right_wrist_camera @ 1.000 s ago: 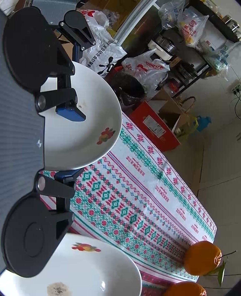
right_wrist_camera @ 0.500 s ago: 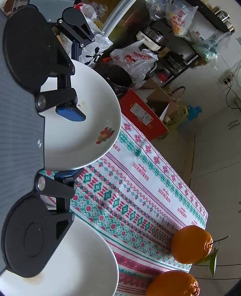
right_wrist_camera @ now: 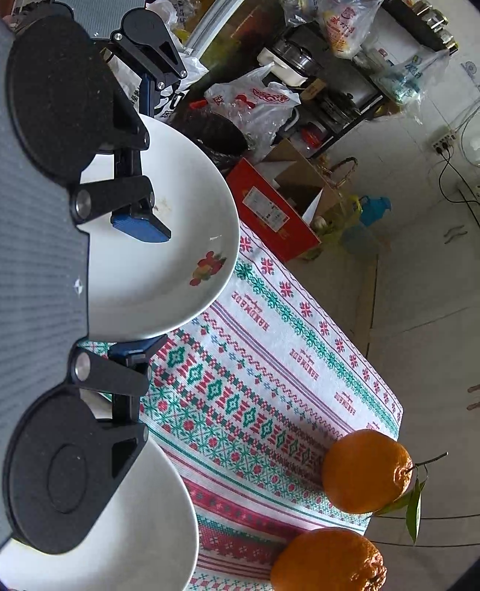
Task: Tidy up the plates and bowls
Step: 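Lift the white flower plate off the tablecloth with the right gripper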
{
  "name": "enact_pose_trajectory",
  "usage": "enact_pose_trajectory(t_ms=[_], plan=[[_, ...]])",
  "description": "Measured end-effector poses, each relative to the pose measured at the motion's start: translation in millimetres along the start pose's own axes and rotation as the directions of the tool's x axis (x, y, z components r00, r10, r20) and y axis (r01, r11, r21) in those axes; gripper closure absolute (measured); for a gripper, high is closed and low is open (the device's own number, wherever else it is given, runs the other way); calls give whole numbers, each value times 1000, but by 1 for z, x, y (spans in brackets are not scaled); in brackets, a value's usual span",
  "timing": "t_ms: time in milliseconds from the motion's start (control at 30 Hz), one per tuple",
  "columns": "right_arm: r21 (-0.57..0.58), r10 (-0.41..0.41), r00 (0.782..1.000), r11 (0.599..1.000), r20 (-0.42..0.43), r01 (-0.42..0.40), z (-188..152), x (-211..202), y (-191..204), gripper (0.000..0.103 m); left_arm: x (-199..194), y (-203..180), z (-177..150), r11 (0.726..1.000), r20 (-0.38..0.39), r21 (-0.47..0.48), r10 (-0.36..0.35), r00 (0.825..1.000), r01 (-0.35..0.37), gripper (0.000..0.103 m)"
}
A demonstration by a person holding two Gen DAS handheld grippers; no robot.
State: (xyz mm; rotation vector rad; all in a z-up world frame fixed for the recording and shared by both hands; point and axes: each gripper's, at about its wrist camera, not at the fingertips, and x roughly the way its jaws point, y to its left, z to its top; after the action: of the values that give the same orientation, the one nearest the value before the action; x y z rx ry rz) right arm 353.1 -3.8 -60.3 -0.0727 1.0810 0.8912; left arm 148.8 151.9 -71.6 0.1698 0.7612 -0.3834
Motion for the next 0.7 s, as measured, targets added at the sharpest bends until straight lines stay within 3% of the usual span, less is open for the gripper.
enact_pose_trajectory(t_ms=[333,367,400,467,700], plan=[[-29,-18,1000,999,11,18,2,4,1,43,0,0,0,1000,0,7,9,1000,-9,4],[-31,-18,1000,999,11,18,2,4,2,38,-1,0,-1,1000,2,9,10,1000,-10,3],[-29,-12,1000,999,17,12,2,2,2,26,-1,-1,-1,1000,2,7,12,1000,-12,3],[-29,-9,999,1000,45,10,3,-4,6,13,-3,-1,-1,1000,2,-2,9,1000,-9,2],[-68,-4,994,998,109,11,-4,-38,26,3,-25,-10,-6,999,8,-5,32,999,-32,2]])
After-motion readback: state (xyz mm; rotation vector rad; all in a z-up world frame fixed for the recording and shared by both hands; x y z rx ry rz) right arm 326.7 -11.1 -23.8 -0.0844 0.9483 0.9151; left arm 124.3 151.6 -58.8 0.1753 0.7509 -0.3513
